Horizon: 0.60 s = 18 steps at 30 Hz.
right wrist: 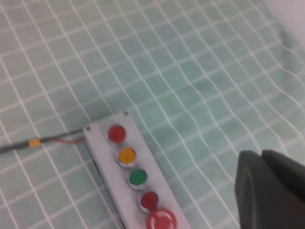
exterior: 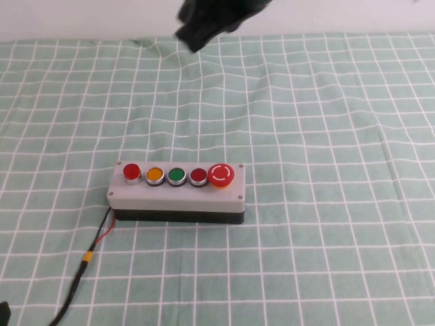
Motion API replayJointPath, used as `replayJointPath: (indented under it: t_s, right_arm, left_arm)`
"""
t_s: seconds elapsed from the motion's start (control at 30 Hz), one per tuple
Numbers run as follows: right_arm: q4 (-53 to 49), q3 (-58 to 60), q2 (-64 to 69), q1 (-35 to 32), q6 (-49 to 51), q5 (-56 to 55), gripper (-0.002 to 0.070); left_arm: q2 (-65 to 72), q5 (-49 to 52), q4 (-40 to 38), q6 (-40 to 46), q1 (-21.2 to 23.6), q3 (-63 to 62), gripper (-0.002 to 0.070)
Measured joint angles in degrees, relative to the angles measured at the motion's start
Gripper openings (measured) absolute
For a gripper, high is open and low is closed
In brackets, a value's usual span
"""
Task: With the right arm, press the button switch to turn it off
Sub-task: 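Press the lit red button on the button box to turn it off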
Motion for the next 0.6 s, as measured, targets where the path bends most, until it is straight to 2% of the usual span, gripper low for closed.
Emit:
replayJointPath:
  t_s: [0.3,0.43,0.6]
  right_arm:
    - [-2.5,3.2,-11.7,0.0,2.6,3.5,-0.0011]
    - [-2.6,10.7,-19.0,0.0,3.8,3.6,-0.0011]
    - [-3.4,26.5,-30.3,0.0,4.8,3.2,-0.0011]
  left_arm:
    - [0.0,0.0,0.0,0.0,0.0,0.0,-0.0003]
    - [0.0,0.0,0.0,0.0,0.0,0.0,-0.0003]
    - [0.0,0.0,0.0,0.0,0.0,0.0,-0.0003]
